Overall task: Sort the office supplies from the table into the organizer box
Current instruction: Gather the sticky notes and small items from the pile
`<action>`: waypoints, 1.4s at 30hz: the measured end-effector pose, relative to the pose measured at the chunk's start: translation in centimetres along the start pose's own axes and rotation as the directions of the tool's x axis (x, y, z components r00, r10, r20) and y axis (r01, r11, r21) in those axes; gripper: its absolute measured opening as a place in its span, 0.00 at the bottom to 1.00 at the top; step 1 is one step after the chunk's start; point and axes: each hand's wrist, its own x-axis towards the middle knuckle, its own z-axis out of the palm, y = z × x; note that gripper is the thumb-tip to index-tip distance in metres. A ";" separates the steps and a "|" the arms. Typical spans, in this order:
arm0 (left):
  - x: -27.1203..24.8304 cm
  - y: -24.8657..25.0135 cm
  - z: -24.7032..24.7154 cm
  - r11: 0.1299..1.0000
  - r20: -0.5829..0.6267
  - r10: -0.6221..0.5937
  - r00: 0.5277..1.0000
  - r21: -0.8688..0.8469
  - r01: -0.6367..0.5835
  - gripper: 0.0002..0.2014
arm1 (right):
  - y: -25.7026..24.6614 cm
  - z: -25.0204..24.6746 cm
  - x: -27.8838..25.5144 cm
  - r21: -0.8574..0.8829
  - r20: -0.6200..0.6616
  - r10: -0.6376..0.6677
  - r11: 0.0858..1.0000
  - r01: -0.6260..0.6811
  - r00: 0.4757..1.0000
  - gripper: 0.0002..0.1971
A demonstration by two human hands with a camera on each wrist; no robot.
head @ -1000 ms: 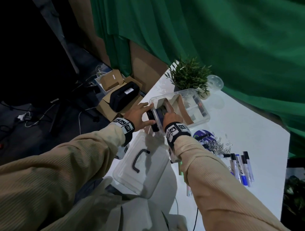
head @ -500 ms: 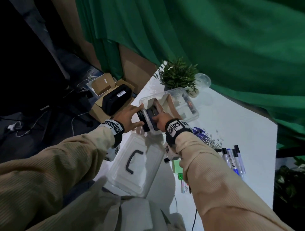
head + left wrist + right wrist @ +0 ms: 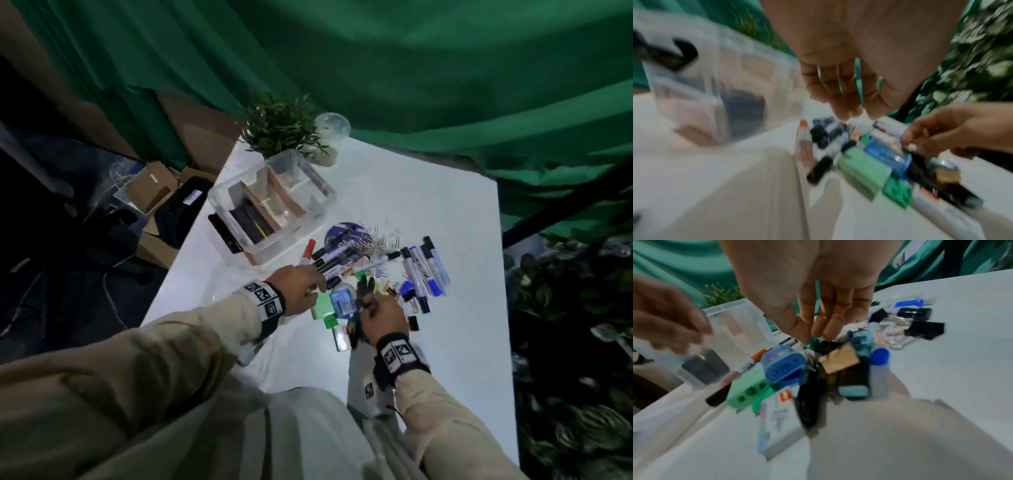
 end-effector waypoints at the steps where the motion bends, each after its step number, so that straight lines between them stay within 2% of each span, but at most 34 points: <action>1: 0.3 0.1 1.2 0.997 0.067 -0.081 0.994 0.000 0.081 0.15 | 0.6 0.4 -0.1 -0.020 0.005 -0.014 1.000 0.014 1.000 0.07; 3: 0.8 0.9 3.4 0.981 0.096 -0.196 0.976 0.027 0.194 0.23 | 1.6 0.7 -0.3 -0.064 0.013 -0.058 0.996 0.059 0.998 0.10; 5: 1.0 1.8 4.7 0.965 0.074 -0.250 0.965 0.095 0.243 0.30 | 1.6 0.5 -0.1 -0.103 0.020 -0.111 0.988 0.113 0.994 0.16; 8: 1.3 2.8 5.6 0.945 0.025 -0.236 0.972 0.241 0.223 0.33 | 0.7 0.1 0.7 -0.153 0.028 -0.170 0.973 0.172 0.985 0.19; 10: 1.5 3.1 5.8 0.936 0.013 -0.247 0.969 0.261 0.235 0.32 | -0.2 0.3 1.0 -0.175 0.042 -0.199 0.963 0.203 0.979 0.19; 14: 0.9 3.1 6.1 0.957 -0.058 -0.255 0.965 0.129 0.261 0.27 | -1.9 0.6 1.1 -0.162 0.078 -0.210 0.962 0.220 0.975 0.21; 16: 0.6 3.5 5.9 0.952 -0.073 -0.302 0.951 0.026 0.305 0.27 | -2.5 0.7 1.1 -0.212 0.105 -0.223 0.947 0.241 0.969 0.23; 19: 0.3 3.5 5.5 0.928 -0.036 -0.373 0.927 -0.035 0.372 0.31 | -2.6 0.9 1.1 -0.249 0.122 -0.247 0.930 0.271 0.961 0.24; 24: -0.5 2.2 5.0 0.917 0.060 -0.396 0.916 -0.025 0.398 0.25 | -2.5 0.5 1.1 -0.208 0.132 -0.294 0.925 0.317 0.947 0.26; 28: -1.1 1.2 4.7 0.893 0.053 -0.422 0.905 -0.151 0.425 0.19 | -1.9 0.5 1.0 -0.025 0.105 -0.293 0.955 0.297 0.950 0.28; 30: -1.5 0.6 4.5 0.868 0.048 -0.452 0.891 -0.205 0.452 0.16 | -1.3 0.2 1.0 0.137 0.062 -0.237 0.964 0.227 0.970 0.26; 32: -1.9 0.1 4.3 0.808 0.061 -0.510 0.858 -0.310 0.502 0.15 | -0.5 -0.3 1.1 0.296 0.063 -0.151 0.947 0.126 0.987 0.23; 35: -2.1 0.1 3.7 0.674 0.086 -0.552 0.829 -0.539 0.505 0.18 | 1.4 -1.0 1.2 0.483 0.111 -0.035 0.875 -0.023 0.993 0.19; 38: -1.2 1.4 3.5 0.613 0.116 -0.498 0.859 -0.655 0.443 0.13 | 2.6 -1.0 0.9 0.647 0.155 0.068 0.747 -0.153 0.986 0.23; 40: -0.1 2.8 3.5 0.570 0.161 -0.464 0.871 -0.698 0.433 0.09 | 2.8 -1.2 0.4 0.730 0.171 0.076 0.660 -0.178 0.982 0.21; 42: 1.0 4.5 3.4 0.516 0.212 -0.447 0.869 -0.732 0.445 0.10 | 2.7 -1.7 0.0 0.757 0.219 0.057 0.620 -0.207 0.974 0.17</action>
